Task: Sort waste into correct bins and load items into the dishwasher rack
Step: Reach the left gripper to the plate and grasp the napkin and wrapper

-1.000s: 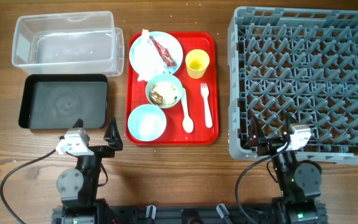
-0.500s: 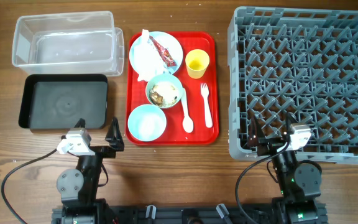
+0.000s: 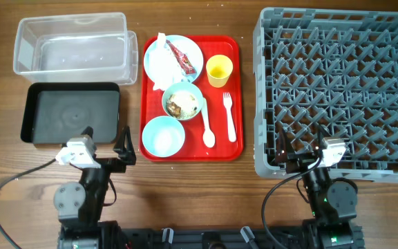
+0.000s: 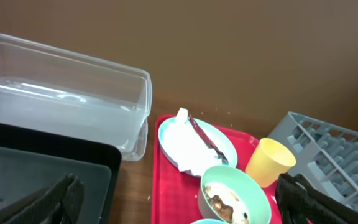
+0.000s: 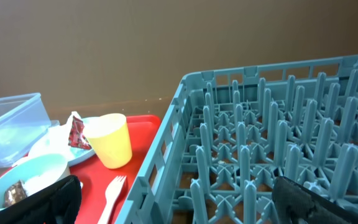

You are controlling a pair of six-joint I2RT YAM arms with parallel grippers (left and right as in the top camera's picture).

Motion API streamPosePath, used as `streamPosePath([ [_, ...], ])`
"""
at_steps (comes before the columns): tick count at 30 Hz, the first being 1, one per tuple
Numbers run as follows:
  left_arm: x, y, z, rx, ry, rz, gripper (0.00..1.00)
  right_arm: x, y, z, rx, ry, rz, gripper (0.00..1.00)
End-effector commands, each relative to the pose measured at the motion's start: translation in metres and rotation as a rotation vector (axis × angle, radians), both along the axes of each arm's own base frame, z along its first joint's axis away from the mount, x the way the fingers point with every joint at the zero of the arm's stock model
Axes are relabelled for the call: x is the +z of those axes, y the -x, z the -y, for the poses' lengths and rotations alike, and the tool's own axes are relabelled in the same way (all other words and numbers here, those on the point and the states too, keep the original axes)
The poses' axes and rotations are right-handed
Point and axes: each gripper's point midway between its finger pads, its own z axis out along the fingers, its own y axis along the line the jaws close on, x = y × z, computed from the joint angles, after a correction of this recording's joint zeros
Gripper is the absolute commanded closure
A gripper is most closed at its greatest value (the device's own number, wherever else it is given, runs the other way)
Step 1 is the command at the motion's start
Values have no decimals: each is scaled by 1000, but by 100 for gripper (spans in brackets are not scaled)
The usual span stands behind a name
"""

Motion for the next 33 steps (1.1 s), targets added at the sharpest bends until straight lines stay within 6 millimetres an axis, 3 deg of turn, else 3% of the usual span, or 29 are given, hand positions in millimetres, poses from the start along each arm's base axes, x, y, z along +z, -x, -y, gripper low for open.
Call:
streamPosePath([
  [1, 36, -14, 7, -42, 14, -27, 0, 0, 0, -2, 16, 10, 1, 0],
  [6, 69, -54, 9, -67, 26, -277, 0, -1, 0, -2, 16, 9, 0, 0],
  [9, 102, -93, 28, -129, 27, -468, 0, -1, 0, -2, 16, 10, 0, 0],
  [13, 104, -137, 61, -212, -61, -718, 0, -1, 0, -2, 16, 10, 0, 0],
  [16, 85, -170, 90, -273, -111, -874, 0, -1, 0, -2, 16, 9, 0, 0],
  [19, 61, -210, 115, -309, -122, -867, 0, -1, 0, -2, 16, 9, 0, 0],
  [24, 5, -253, 126, -248, -58, -915, 0, -1, 0, -2, 16, 10, 0, 0],
  [27, -38, -267, 119, -87, 11, -995, 0, -1, 0, -2, 16, 10, 0, 0],
  [31, -92, -278, 132, -74, -20, -1054, 0, -1, 0, -2, 16, 9, 0, 0],
  [33, -106, -281, 139, -79, -33, -1059, 0, -1, 0, -2, 16, 9, 0, 0],
])
